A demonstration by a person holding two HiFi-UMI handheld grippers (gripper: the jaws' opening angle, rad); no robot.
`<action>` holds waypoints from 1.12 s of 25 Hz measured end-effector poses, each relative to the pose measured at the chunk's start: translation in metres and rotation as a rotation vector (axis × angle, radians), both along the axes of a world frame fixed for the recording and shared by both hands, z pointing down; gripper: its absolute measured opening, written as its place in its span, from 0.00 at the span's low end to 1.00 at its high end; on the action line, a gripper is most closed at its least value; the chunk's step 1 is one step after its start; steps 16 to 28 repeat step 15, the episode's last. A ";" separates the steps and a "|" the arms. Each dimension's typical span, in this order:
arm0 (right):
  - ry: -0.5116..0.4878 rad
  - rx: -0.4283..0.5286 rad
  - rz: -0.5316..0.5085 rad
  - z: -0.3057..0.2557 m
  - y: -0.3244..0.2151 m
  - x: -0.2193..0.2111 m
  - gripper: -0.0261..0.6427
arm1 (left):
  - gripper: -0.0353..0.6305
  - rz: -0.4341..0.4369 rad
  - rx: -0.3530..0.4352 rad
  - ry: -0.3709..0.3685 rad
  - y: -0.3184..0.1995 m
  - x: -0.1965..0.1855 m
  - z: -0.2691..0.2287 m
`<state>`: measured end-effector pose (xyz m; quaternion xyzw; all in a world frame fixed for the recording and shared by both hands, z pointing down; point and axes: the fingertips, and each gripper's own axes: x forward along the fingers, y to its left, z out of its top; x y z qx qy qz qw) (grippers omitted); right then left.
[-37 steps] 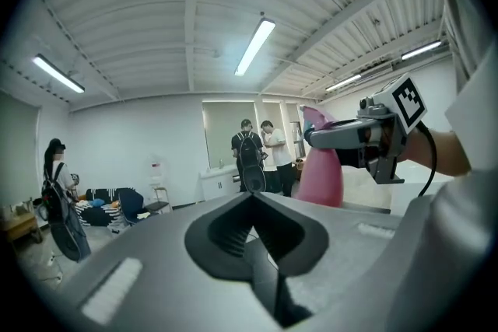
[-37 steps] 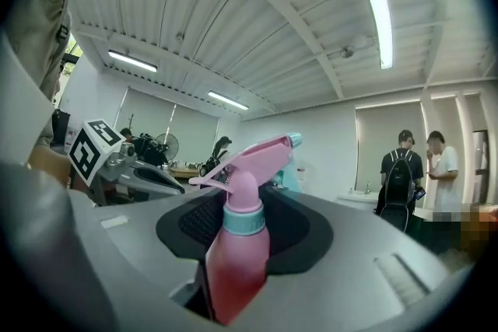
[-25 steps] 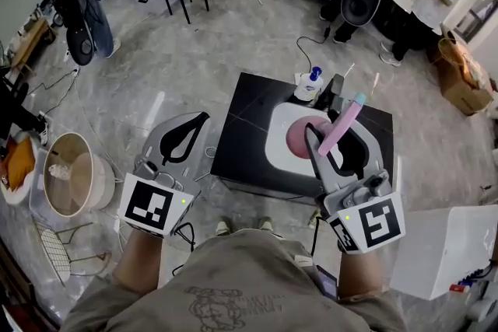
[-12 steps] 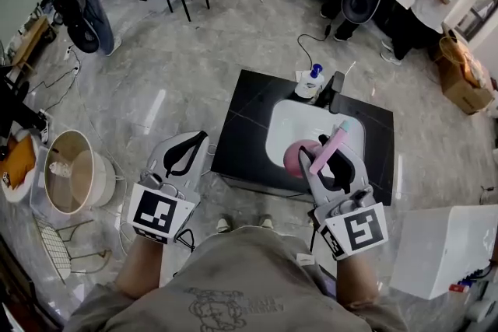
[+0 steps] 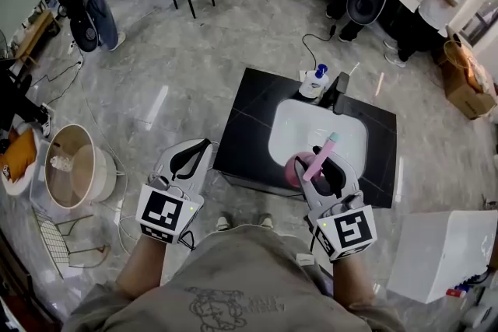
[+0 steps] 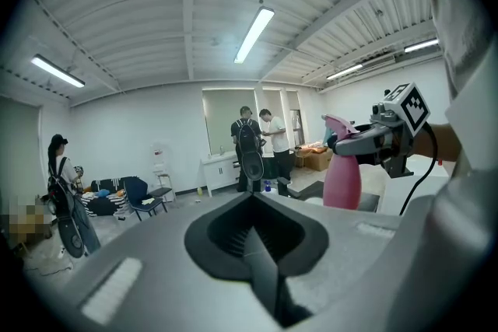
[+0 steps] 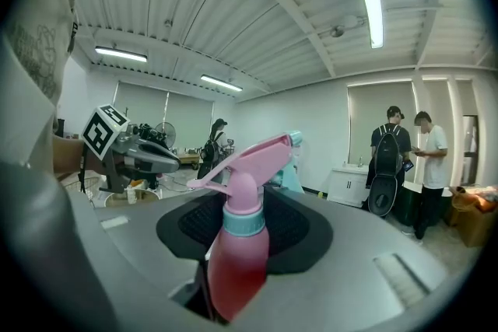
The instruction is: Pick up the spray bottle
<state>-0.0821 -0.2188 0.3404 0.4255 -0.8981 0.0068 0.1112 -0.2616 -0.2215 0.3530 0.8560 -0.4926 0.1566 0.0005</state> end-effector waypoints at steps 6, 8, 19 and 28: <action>-0.005 0.010 0.000 -0.005 -0.003 -0.001 0.30 | 0.05 0.003 0.012 -0.001 -0.002 -0.001 -0.005; -0.004 0.009 0.001 -0.005 -0.003 -0.001 0.30 | 0.05 0.005 0.013 -0.001 -0.001 -0.001 -0.005; -0.007 0.013 0.006 -0.008 -0.002 -0.003 0.30 | 0.05 0.011 0.015 -0.003 -0.001 -0.002 -0.009; -0.007 0.013 0.006 -0.008 -0.002 -0.003 0.30 | 0.05 0.011 0.015 -0.003 -0.001 -0.002 -0.009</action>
